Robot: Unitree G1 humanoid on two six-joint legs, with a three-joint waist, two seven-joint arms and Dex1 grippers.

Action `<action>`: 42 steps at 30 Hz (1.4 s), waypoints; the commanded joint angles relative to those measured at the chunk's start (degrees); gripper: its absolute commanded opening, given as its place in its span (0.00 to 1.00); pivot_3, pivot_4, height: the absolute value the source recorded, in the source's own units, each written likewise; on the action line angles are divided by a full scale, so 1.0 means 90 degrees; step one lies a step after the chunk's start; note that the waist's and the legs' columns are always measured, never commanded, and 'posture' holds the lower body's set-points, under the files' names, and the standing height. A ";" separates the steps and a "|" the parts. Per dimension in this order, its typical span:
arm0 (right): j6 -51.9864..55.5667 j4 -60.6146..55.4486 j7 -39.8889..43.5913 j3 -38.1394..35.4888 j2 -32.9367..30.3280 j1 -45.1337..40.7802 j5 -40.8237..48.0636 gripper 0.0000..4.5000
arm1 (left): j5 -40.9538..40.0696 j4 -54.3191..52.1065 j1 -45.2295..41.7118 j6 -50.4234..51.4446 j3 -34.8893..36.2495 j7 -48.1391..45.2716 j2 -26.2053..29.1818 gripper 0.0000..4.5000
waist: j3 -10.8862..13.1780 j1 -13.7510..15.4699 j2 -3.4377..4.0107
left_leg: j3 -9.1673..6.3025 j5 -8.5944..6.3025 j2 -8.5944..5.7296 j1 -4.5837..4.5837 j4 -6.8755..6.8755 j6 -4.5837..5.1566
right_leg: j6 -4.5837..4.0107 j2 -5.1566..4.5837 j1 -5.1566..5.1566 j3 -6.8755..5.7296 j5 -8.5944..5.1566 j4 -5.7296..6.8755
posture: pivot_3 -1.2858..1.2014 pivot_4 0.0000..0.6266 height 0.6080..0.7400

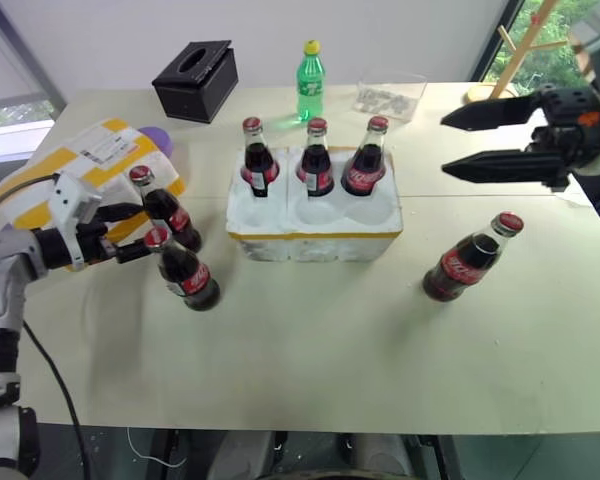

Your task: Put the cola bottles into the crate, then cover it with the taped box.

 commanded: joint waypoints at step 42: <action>0.0427 -0.0961 -0.1919 -0.1022 0.0506 0.0898 0.1344 1.00 | -0.0281 0.1207 -0.5920 0.2053 -0.1894 -0.2884 -0.0120 0.62 | 0.0039 -0.0038 -0.0090 | -0.0003 0.0009 -0.0007 -0.0049 0.0075 0.0000 | 0.0013 0.0016 -0.0026 -0.0003 0.0025 0.0042 | 0.52 0.24 0.99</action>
